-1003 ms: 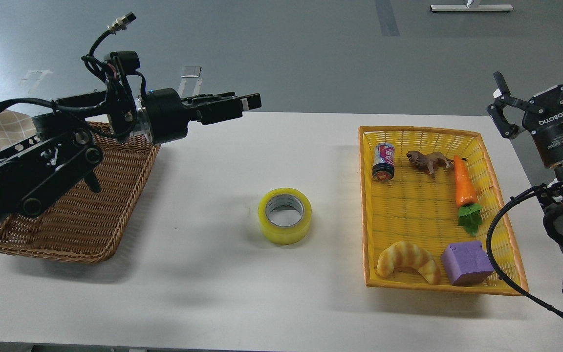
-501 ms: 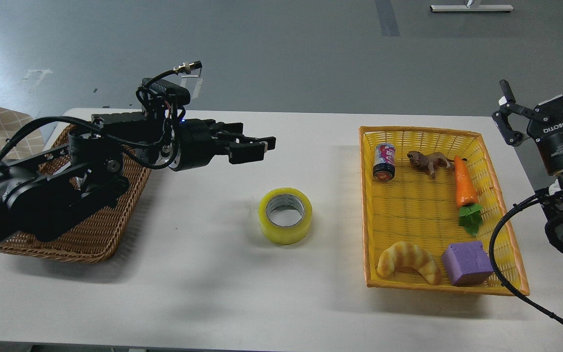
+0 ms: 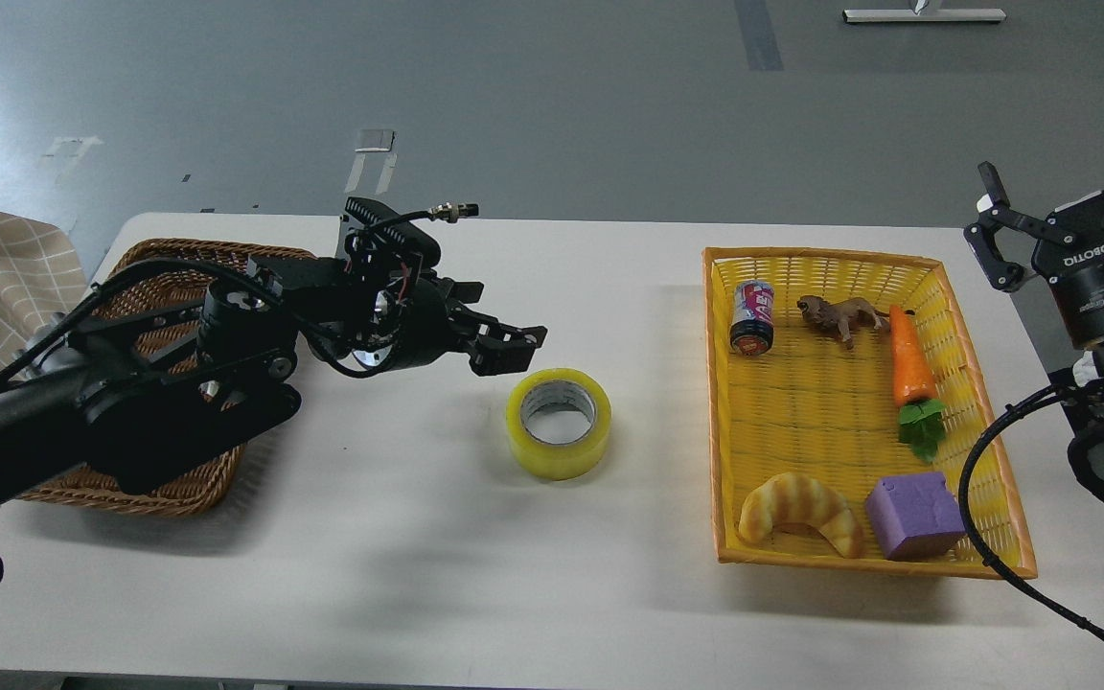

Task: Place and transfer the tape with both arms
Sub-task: 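Reach the left gripper toward the tape roll on the table, then close the left gripper on the tape roll's rim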

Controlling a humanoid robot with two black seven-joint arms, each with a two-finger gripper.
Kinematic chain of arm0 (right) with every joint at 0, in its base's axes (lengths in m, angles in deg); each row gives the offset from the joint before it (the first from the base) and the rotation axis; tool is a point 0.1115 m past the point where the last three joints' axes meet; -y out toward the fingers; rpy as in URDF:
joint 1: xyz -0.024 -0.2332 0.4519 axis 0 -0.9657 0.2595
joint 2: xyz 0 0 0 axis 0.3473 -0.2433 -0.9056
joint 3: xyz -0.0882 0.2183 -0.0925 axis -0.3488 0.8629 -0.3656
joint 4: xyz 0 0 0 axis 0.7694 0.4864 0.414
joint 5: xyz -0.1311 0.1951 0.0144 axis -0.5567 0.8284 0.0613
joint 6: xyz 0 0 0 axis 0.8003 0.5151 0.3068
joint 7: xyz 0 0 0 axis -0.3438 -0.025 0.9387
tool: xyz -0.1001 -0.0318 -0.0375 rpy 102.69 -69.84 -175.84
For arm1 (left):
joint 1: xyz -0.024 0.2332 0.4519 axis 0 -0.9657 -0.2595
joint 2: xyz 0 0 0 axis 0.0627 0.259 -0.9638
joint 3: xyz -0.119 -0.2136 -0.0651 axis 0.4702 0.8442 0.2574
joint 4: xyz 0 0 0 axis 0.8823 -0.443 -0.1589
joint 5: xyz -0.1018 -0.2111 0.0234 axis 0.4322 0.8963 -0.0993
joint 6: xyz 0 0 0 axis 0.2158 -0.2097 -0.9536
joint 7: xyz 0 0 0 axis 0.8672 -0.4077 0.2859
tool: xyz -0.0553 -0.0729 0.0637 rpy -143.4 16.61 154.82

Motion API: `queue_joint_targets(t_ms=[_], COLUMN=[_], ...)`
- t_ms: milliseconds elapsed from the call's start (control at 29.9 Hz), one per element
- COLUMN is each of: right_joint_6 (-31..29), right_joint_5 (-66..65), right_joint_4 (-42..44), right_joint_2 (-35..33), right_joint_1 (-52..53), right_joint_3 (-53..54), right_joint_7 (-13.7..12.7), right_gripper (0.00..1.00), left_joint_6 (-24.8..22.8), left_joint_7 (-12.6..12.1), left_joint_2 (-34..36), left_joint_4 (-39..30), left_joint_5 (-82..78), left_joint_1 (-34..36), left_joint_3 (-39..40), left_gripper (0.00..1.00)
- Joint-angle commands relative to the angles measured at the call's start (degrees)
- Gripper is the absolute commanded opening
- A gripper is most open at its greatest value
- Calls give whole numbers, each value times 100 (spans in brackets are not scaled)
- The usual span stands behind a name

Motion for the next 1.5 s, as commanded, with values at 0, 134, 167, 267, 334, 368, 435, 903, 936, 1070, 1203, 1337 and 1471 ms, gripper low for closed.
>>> queue_joint_targets(t_ms=[0,134,167,267,334,368,435,903,936,1070,1203,1337,1471], right_joint_6=[0,0,0,0,0,0,0,0,0,0,0,0,0], right_joint_5=[-6,-6,-6,-6,-6,-6,-6,-6,-6,-6,-6,-6,-6], right_joint_4=[37,72,72,89,133,160,186,195,195,204,204,204,204], right_joint_2=[7,33,24,33,33,33,33,33,33,33,33,33,33], right_joint_1=[-4,-4,-4,-13,-13,-22,-30,-92,-92,-101,-101,-110,-136], right_joint_3=[0,0,0,-9,0,-9,0,0,0,0,0,0,0], right_joint_7=[0,0,-9,0,0,0,0,0,0,0,0,0,0], right_gripper=[99,99,99,99,99,99,99,99,99,99,99,99,99], left_joint_6=[-90,-125,-125,-125,-116,-116,-125,-116,-116,-116,-116,-90,-64], left_joint_7=[-154,-382,-409,-462,-462,-462,-462,-462,-462,-462,-453,-453,-444], left_joint_2=[-199,-453,-506,-726,-831,-858,-902,-858,-858,-893,-911,-911,-937], left_joint_4=[12,222,275,486,583,635,767,979,979,1066,1190,1216,1260], left_joint_5=[1,10,10,18,79,71,71,62,62,54,54,45,36], left_joint_1=[-25,-7,-7,-51,-51,-51,-34,-42,-42,-42,-34,-60,-60], left_joint_3=[-12,-249,-293,-390,-408,-408,-408,-768,-768,-768,-804,-882,-1005], left_gripper=[98,98,98,98,98,98,98,98,98,97,96,90,73])
